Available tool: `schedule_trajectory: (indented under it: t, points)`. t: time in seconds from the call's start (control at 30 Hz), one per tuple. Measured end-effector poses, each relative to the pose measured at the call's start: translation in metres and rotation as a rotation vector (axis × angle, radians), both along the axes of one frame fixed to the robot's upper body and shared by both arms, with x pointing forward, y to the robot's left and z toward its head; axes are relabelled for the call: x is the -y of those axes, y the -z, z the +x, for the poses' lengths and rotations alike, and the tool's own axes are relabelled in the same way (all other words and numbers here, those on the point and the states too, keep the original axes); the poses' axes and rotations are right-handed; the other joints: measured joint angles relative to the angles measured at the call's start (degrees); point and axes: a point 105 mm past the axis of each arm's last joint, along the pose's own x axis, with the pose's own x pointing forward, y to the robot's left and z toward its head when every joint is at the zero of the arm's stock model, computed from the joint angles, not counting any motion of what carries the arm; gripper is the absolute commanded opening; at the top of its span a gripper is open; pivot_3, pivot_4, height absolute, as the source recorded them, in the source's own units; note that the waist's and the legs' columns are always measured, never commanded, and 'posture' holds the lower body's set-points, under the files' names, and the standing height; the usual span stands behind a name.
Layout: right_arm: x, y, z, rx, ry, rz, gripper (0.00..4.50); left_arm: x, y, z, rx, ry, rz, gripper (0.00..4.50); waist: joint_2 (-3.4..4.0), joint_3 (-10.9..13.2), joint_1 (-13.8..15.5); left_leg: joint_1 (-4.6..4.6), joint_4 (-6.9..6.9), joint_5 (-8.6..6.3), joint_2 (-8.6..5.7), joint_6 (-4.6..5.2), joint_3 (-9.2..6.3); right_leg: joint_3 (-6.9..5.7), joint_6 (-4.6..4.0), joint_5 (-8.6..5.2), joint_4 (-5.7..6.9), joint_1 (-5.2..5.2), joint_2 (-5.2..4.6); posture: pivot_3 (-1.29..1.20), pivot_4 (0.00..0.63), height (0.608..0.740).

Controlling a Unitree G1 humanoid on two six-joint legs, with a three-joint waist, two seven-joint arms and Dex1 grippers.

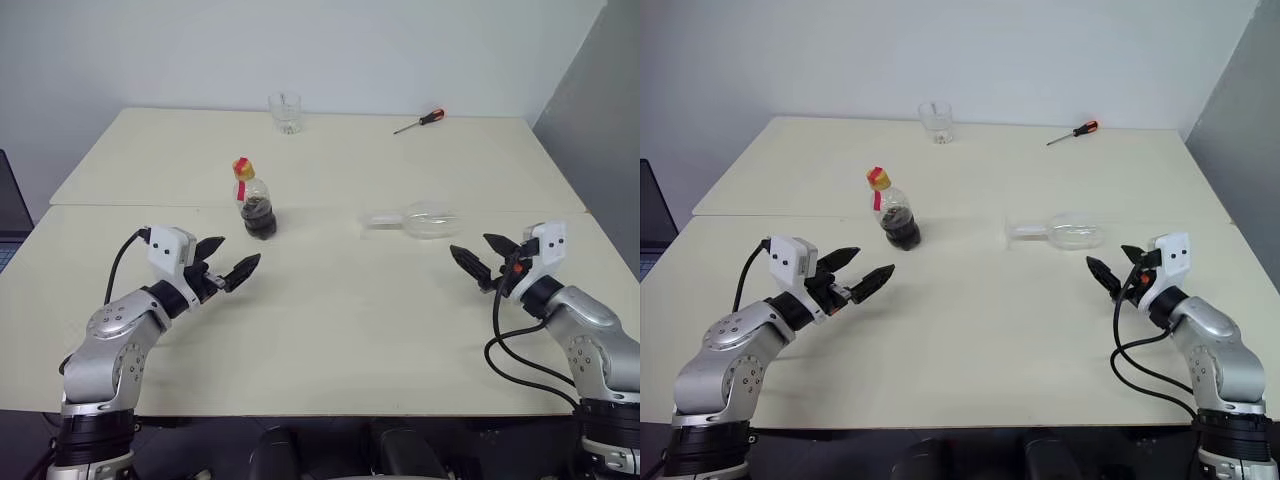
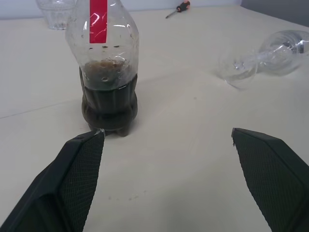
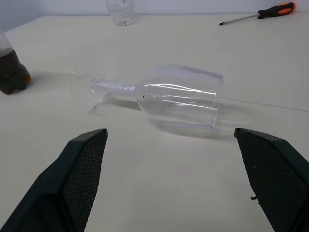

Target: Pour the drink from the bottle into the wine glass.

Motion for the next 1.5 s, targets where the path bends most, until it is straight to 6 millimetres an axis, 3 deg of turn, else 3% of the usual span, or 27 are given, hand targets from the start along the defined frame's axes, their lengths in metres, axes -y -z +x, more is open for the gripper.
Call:
schedule_trajectory:
  t: [0.27, 0.47, 0.6, 0.9, 1.13, 1.5]
  points:
    - [-0.008, -0.009, -0.007, -0.002, -0.065, -0.02, 4.5, 0.002, -0.001, 0.002, 0.003, 0.003, 0.002, 4.49, 0.0, 0.0, 0.0, 0.0, 0.01, 0.0, -0.01, 0.0, -0.01, 0.0, 0.0, 0.0, 0.0, 0.0, -0.01, 0.0, 0.15, 0.74]
    - [-0.046, -0.007, -0.022, -0.047, -0.251, -0.1, 4.5, 0.005, 0.005, 0.022, 0.034, -0.044, 0.01, 4.49, -0.01, 0.0, 0.1, -0.01, 0.01, 0.0, -0.01, 0.0, -0.02, -0.06, 0.0, 0.0, 0.01, 0.0, 0.03, 0.0, 0.15, 0.74]
    - [-0.075, -0.024, -0.026, 0.007, -0.352, -0.126, 4.5, 0.013, 0.005, 0.037, 0.08, -0.055, 0.022, 4.49, -0.11, 0.0, 0.1, -0.02, 0.03, 0.0, -0.02, 0.0, -0.03, -0.04, 0.03, 0.02, 0.0, 0.02, 0.04, 0.0, 0.15, 0.74]
    - [-0.106, -0.02, -0.024, 0.008, -0.4, -0.105, 4.5, 0.011, 0.0, 0.065, 0.159, -0.158, 0.019, 4.49, -0.21, 0.1, 0.2, -0.06, 0.03, 0.0, -0.02, 0.0, 0.0, -0.07, 0.03, 0.02, -0.02, 0.01, 0.04, 0.0, 0.15, 0.74]
    - [-0.11, -0.018, -0.024, 0.005, -0.401, -0.104, 4.5, 0.025, 0.004, 0.08, 0.147, -0.153, -0.021, 4.49, -0.23, 0.1, 0.4, -0.07, 0.06, 0.0, -0.04, 0.0, 0.0, -0.11, 0.04, 0.02, 0.0, 0.02, 0.04, 0.0, 0.15, 0.74]
    - [-0.109, -0.018, -0.024, 0.007, -0.381, -0.105, 4.5, 0.028, 0.016, 0.105, 0.111, -0.184, -0.036, 4.49, -0.27, 0.1, 0.5, -0.07, 0.06, 0.0, -0.01, 0.0, 0.0, -0.11, 0.04, 0.02, 0.0, 0.02, 0.31, 0.0, 0.15, 0.74]
